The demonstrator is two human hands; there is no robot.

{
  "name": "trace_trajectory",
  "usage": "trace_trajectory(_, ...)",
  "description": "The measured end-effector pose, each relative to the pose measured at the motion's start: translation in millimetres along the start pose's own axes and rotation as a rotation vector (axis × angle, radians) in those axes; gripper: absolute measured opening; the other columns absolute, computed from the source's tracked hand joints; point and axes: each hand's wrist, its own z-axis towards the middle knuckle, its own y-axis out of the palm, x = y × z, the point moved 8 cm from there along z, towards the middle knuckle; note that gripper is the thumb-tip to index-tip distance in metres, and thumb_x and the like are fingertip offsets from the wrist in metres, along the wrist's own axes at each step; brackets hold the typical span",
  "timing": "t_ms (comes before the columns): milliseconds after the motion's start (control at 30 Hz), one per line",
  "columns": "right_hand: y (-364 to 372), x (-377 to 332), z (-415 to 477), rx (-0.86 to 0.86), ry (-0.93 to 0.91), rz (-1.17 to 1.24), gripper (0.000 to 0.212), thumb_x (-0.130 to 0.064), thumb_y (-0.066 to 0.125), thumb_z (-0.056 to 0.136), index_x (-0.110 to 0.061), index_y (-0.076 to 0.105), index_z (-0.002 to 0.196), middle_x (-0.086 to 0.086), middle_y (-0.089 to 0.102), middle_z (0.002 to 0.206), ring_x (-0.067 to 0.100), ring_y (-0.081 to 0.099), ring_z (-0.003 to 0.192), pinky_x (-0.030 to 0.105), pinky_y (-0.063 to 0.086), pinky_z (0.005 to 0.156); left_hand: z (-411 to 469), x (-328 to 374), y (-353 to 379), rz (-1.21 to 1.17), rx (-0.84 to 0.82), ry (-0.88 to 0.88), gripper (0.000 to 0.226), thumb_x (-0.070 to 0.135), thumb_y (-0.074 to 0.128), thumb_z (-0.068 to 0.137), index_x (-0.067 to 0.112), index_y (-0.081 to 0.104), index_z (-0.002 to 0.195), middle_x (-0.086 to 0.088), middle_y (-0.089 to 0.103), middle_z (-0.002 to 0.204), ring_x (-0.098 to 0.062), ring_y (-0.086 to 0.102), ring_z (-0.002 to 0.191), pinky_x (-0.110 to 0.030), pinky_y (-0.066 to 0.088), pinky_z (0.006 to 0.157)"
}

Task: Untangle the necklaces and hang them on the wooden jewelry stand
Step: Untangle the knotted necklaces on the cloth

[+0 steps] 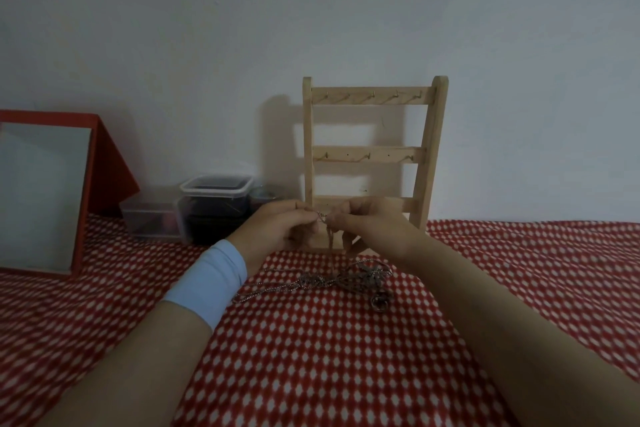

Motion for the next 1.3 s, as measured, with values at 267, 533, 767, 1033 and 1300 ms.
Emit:
trace_trajectory(267,10.0,-4.1,-6.2,-0.141,-0.032,-0.205,0.023,-0.028,0.063,0.1,-0.018,0.076,0.083,-0.01,0.073,0.071,0.004,0.066,0.068,0.02,0.057,0.071,3.4,-4.0,-9.9,-0.12,0.082,-0.016,0.011,0.015,0.057,0.095,0.009,0.063,0.088,-0.013,0.065,0.089,-0.023,0.064,0.08,-0.04,0.055,0.079)
trace_trajectory(533,6.6,1.2,2.0,-0.114,0.026,0.224,0.046,-0.024,0.047,0.104,-0.025,0.063,0.061,-0.002,0.059,0.069,0.02,0.054,0.075,0.042,0.049,0.083,0.2,-2.4,8.7,-0.145,0.013,-0.012,0.015,0.015,0.051,0.1,0.01,0.058,0.088,-0.001,0.06,0.073,-0.011,0.052,0.056,-0.027,0.05,0.059)
trace_trajectory(767,-15.2,-3.3,2.5,0.037,-0.021,0.511,0.022,-0.016,0.056,0.101,-0.006,0.064,0.083,0.005,0.064,0.077,0.022,0.063,0.08,0.045,0.055,0.094,-0.3,8.6,-6.5,0.191,0.047,0.081,0.016,0.02,0.051,0.099,0.014,0.059,0.087,0.004,0.053,0.068,-0.004,0.041,0.047,-0.025,0.038,0.056)
trace_trajectory(1033,-30.3,-2.4,3.6,0.164,-0.035,0.49,0.035,-0.017,0.053,0.102,-0.013,0.045,0.068,0.002,0.037,0.06,0.027,0.055,0.068,0.04,0.056,0.08,-15.8,23.0,-15.0,0.486,0.033,0.059,0.02,0.016,0.053,0.099,0.013,0.069,0.111,0.008,0.063,0.062,-0.008,0.06,0.047,-0.043,0.054,0.072)
trace_trajectory(1300,-37.4,-9.8,0.9,0.205,-0.093,0.21,0.031,-0.006,0.067,0.094,-0.017,0.05,0.071,-0.006,0.041,0.056,0.009,0.032,0.044,0.02,0.033,0.042,-6.5,24.6,-43.1,0.922,0.072,0.13,0.01,0.033,0.069,0.088,0.034,0.075,0.095,0.02,0.066,0.099,0.01,0.054,0.091,-0.023,0.038,0.097)
